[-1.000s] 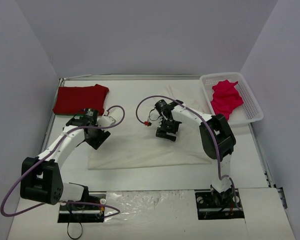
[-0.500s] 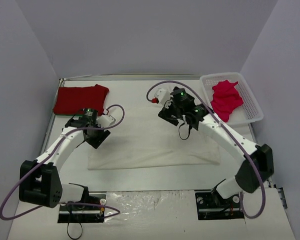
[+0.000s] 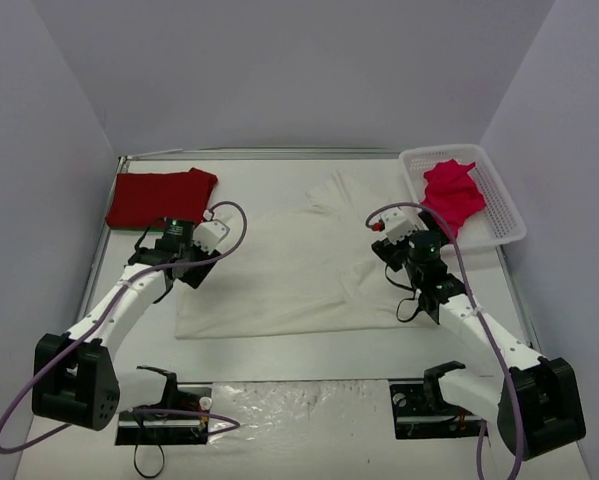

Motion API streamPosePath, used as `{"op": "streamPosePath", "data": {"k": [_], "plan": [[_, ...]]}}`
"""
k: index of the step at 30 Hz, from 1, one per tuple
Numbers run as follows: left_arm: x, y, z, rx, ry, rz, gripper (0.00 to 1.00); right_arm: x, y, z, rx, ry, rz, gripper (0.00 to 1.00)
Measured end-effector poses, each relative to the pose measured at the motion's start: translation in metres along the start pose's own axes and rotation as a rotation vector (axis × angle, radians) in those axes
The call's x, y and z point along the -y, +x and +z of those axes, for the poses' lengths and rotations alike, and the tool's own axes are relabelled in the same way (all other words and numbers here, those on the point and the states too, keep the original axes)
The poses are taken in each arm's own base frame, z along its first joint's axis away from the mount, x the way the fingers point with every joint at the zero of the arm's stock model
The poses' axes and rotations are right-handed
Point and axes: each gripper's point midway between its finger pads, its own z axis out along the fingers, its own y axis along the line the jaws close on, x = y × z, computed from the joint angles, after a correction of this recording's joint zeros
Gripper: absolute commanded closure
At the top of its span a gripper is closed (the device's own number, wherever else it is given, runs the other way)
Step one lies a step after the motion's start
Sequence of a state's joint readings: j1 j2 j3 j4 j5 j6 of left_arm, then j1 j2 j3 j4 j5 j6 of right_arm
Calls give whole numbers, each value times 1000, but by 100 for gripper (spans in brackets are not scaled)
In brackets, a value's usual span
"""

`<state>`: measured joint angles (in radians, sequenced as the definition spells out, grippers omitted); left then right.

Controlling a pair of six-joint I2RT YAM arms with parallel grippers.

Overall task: Fold and stack the t-shirts
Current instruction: Fold the flattened tshirt in 1/3 of the way, then grap the side of the flattened tshirt furthest away from the robot with both arms

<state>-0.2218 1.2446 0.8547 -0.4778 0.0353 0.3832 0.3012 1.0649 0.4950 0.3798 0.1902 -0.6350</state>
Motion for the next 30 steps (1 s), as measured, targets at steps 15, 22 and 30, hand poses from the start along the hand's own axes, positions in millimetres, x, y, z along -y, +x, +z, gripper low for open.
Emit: {"op": "streamPosePath", "data": {"k": [15, 22, 30], "plan": [[-40, -81, 7, 339, -170, -48, 32, 60, -78, 20, 121, -38, 404, 0], [-52, -89, 30, 388, -159, -227, 32, 49, -79, 54, 21, -96, 491, 0], [-82, -101, 41, 446, -109, -542, 31, 41, -72, 75, -20, -67, 673, 0]]}}
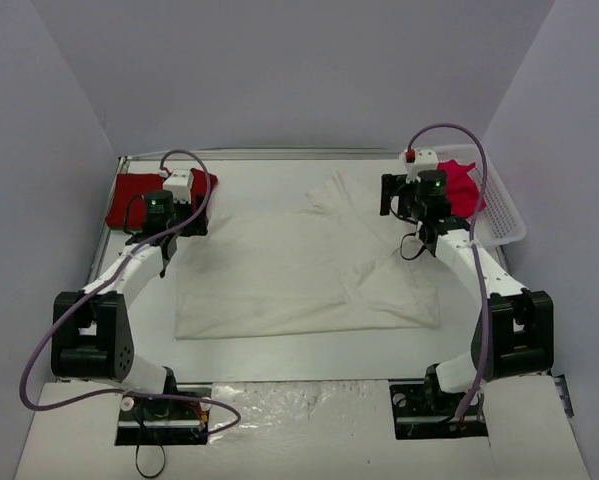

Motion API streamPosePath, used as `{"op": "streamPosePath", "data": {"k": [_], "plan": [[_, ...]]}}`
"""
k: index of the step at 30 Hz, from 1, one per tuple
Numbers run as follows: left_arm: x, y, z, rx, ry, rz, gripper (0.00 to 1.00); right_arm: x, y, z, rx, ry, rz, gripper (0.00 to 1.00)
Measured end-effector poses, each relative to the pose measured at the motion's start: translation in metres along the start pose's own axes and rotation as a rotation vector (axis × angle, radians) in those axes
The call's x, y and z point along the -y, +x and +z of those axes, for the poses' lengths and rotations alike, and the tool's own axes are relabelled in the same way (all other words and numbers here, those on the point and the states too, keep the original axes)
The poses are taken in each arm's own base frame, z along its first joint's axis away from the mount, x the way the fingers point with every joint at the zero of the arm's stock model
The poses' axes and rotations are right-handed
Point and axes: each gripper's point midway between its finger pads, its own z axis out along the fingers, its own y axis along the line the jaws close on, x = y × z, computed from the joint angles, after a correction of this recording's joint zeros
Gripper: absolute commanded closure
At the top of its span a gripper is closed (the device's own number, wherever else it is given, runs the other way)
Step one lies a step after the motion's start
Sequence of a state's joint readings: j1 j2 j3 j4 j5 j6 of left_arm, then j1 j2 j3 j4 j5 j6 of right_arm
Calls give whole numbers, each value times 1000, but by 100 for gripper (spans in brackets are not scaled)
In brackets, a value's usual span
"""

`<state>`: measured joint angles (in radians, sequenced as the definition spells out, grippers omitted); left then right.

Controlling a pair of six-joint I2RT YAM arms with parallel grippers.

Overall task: Fold and stack the t-shirts
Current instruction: Grap the side of the flattened tshirt furthest away from the robot with both arms

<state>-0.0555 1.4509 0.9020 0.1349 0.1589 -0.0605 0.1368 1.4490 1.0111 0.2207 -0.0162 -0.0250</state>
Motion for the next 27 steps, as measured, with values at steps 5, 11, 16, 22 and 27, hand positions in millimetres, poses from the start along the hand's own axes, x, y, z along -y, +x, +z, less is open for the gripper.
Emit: {"op": "streamPosePath", "data": {"k": [5, 11, 16, 22, 27], "plan": [[3, 14, 19, -32, 1, -82, 29, -5, -15, 7, 44, -7, 72, 0], [5, 38, 36, -107, 14, -106, 27, -22, -56, 48, 43, -86, 66, 0], [4, 31, 38, -90, 15, -113, 25, -29, -50, 77, -16, -114, 59, 0], [4, 21, 39, -64, 13, -144, 23, -32, -16, 116, -112, -105, 91, 0], [4, 9, 43, -35, 14, -148, 21, -35, 6, 139, -168, -94, 117, 0]]}}
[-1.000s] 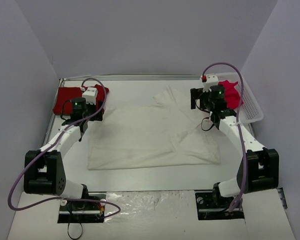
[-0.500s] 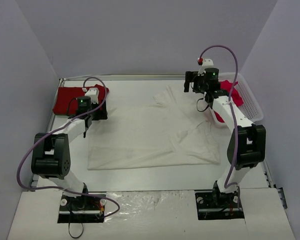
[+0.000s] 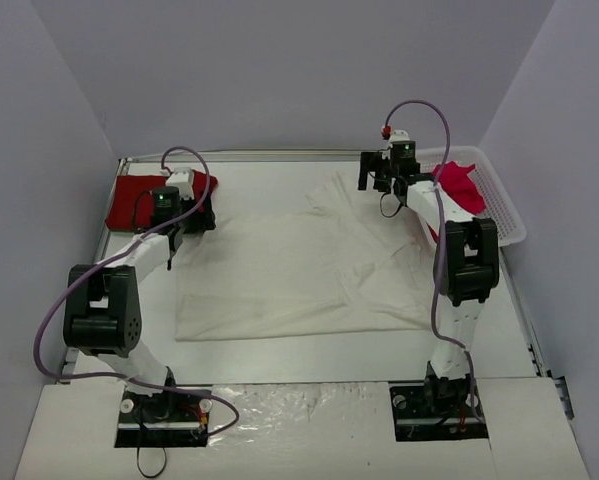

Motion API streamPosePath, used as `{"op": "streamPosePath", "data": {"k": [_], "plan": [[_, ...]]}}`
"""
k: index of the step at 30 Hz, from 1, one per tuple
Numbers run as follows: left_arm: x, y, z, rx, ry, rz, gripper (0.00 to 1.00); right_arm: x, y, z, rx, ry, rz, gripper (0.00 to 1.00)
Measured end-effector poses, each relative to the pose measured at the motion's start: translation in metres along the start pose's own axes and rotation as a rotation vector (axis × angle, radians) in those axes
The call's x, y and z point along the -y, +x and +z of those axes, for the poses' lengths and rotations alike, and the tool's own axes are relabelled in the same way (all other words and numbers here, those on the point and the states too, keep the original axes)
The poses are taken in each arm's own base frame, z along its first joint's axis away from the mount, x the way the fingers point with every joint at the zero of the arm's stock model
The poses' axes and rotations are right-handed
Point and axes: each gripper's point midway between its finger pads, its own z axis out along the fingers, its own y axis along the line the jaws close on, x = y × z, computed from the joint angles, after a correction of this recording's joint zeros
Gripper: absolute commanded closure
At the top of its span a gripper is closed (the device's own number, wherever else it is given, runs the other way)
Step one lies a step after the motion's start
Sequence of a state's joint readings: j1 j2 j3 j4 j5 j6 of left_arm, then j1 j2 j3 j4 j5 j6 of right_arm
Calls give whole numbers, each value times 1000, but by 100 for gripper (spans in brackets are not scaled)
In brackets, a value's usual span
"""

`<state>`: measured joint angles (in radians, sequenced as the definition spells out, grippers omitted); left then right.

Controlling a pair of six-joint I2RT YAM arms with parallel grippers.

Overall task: Fold and stack the t-shirts
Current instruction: Grap the side of the flattened tshirt furthest away from the robot with both arms

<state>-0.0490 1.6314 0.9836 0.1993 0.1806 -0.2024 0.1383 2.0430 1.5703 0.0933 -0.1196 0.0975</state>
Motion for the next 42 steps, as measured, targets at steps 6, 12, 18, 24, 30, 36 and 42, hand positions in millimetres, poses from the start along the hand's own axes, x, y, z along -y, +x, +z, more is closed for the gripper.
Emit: {"op": "streamPosePath", "data": {"k": [6, 12, 18, 24, 30, 36, 42], "plan": [[-2, 4, 13, -21, 0, 4, 21, -1, -13, 15, 23, -3, 6, 0], [-1, 10, 15, -39, 9, 11, 21, -5, -30, 37, 44, -32, 1, 0], [4, 11, 15, -45, 39, 15, 21, -6, -16, 67, -14, -55, -4, 4], [5, 16, 17, -60, 57, 26, 21, -4, 17, 99, -112, -66, -16, 17], [6, 21, 19, -76, 70, 30, 20, -9, 25, 116, -145, -106, -20, 23], [7, 22, 20, -81, 75, 35, 20, -17, 17, 121, -136, -147, -23, 24], [7, 24, 21, -92, 81, 40, 19, -22, 18, 134, -124, -176, -40, 27]]}}
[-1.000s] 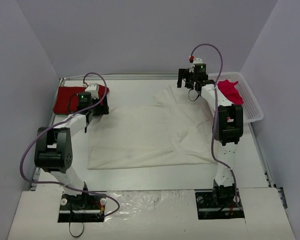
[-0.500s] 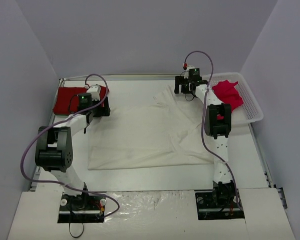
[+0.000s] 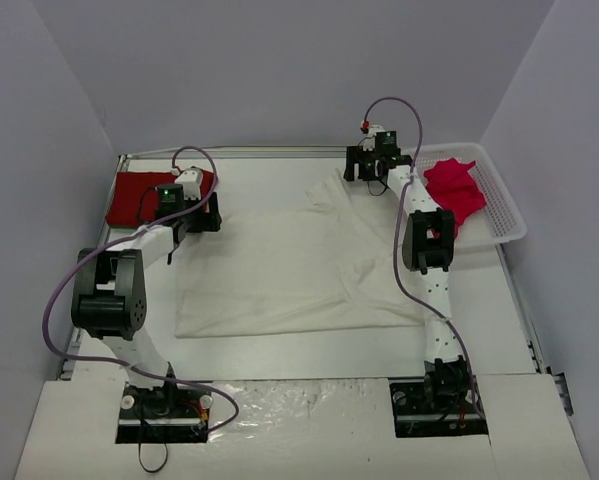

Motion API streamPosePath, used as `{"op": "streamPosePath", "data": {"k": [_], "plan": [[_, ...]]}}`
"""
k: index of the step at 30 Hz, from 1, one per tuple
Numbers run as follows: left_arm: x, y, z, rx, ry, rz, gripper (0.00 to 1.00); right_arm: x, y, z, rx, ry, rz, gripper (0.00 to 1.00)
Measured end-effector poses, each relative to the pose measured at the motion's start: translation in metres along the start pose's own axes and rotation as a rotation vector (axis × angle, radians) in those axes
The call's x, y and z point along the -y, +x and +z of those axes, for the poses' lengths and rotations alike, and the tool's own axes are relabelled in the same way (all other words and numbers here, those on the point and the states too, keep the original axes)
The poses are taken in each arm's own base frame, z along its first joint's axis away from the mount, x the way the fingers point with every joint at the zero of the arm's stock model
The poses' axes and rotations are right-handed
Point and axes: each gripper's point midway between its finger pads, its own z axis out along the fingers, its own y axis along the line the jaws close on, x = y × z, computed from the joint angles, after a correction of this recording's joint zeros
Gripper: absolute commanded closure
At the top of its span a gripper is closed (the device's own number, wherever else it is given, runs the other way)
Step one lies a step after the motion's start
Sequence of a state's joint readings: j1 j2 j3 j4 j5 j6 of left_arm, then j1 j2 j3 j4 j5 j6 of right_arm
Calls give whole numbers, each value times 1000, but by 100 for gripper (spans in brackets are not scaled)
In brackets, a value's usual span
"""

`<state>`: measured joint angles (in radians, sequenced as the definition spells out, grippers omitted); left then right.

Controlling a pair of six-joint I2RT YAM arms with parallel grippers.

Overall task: Fold and stack the t-shirts
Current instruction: Grap the side of the flattened tshirt furthest away from the robot with both arms

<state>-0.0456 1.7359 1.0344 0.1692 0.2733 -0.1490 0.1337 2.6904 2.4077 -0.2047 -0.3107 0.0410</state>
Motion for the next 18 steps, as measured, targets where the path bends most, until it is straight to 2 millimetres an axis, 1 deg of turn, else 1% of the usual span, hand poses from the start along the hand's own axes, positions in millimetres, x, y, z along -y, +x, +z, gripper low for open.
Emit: {"op": "streamPosePath", "data": {"k": [1, 2, 4, 6, 8, 12, 15, 16, 18], "plan": [[0, 0, 0, 0, 1, 1, 20, -2, -1, 1, 3, -6, -4, 28], [0, 0, 0, -1, 1, 1, 20, -3, -2, 1, 5, -8, -9, 31], [1, 0, 0, -3, 5, 4, 19, -5, -2, 4, 6, -12, -21, 32], [2, 0, 0, -4, 12, 5, 19, -9, -5, 8, 16, -18, -32, 35], [3, 1, 0, -7, 18, 5, 19, -14, -6, 11, 21, -24, -42, 40], [4, 1, 0, -9, 25, 5, 19, -26, -5, 15, 21, -39, -76, 42], [6, 0, 0, -10, 34, 5, 19, -35, -2, 17, 11, -49, -91, 52], [6, -1, 0, -9, 38, 5, 19, -36, -2, 17, 11, -49, -96, 60], [8, -3, 0, -7, 48, 4, 18, -40, -1, 19, 11, -51, -104, 67]]}}
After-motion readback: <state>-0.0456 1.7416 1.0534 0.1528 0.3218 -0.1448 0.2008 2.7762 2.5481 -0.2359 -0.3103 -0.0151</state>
